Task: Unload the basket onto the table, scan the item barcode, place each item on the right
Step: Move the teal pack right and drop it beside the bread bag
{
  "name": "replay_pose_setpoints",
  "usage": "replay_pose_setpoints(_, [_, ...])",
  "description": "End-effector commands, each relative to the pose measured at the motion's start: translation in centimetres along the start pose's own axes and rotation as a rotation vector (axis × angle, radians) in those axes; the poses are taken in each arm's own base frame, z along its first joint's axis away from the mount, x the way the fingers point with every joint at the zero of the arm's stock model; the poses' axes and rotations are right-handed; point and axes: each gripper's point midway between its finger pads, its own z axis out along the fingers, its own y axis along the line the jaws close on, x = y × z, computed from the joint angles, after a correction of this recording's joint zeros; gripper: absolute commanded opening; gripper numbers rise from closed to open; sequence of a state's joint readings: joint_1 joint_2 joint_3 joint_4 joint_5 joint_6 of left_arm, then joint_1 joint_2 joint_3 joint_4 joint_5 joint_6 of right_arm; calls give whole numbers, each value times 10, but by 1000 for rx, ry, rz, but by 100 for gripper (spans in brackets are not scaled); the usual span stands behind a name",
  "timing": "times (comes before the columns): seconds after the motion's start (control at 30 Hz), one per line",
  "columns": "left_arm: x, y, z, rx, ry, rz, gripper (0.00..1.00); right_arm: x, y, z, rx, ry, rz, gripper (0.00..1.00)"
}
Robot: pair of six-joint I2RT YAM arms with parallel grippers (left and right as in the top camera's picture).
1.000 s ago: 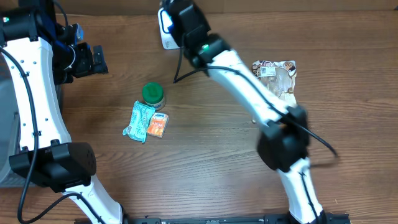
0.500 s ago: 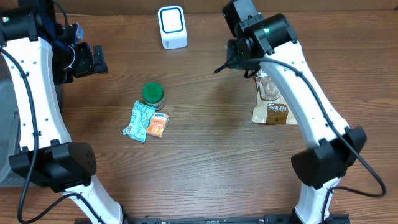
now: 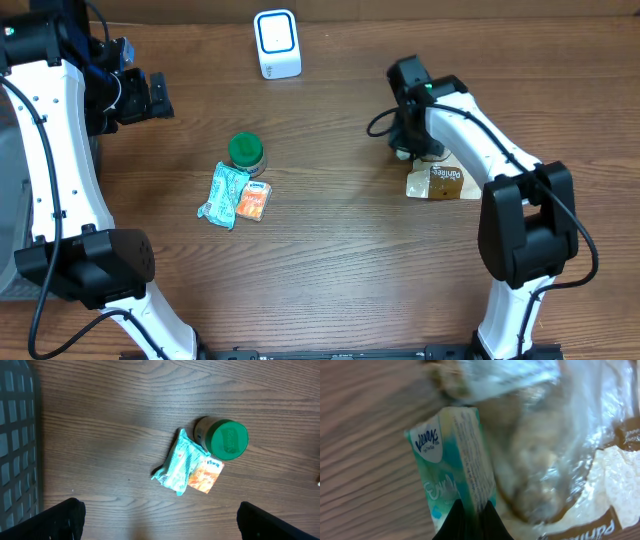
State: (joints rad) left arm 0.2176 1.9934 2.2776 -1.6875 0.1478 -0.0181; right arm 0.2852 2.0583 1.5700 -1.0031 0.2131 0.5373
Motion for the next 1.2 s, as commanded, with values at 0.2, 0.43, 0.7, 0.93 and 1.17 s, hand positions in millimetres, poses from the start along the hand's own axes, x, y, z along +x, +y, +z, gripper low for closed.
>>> replay_pose_setpoints(0.2, [-1,-3,-14,-1,-42,26,99,-4,-37,19,38,32,83,11])
replay_pose_setpoints(0.43, [-1,-3,-14,-1,-42,27,100,-10,-46,16,26,46,59,25])
replay_pose_setpoints(0.7, [-1,-3,-14,-1,-42,27,100,-22,-23,-42,-111,99,-80,82])
replay_pose_setpoints(0.93, [-1,-3,-14,-1,-42,27,100,-20,-22,-80,-144,139,-89,87])
replay_pose_setpoints(1.17, [-1,-3,-14,-1,-42,27,100,7,15,-83,-328,257,-101,81])
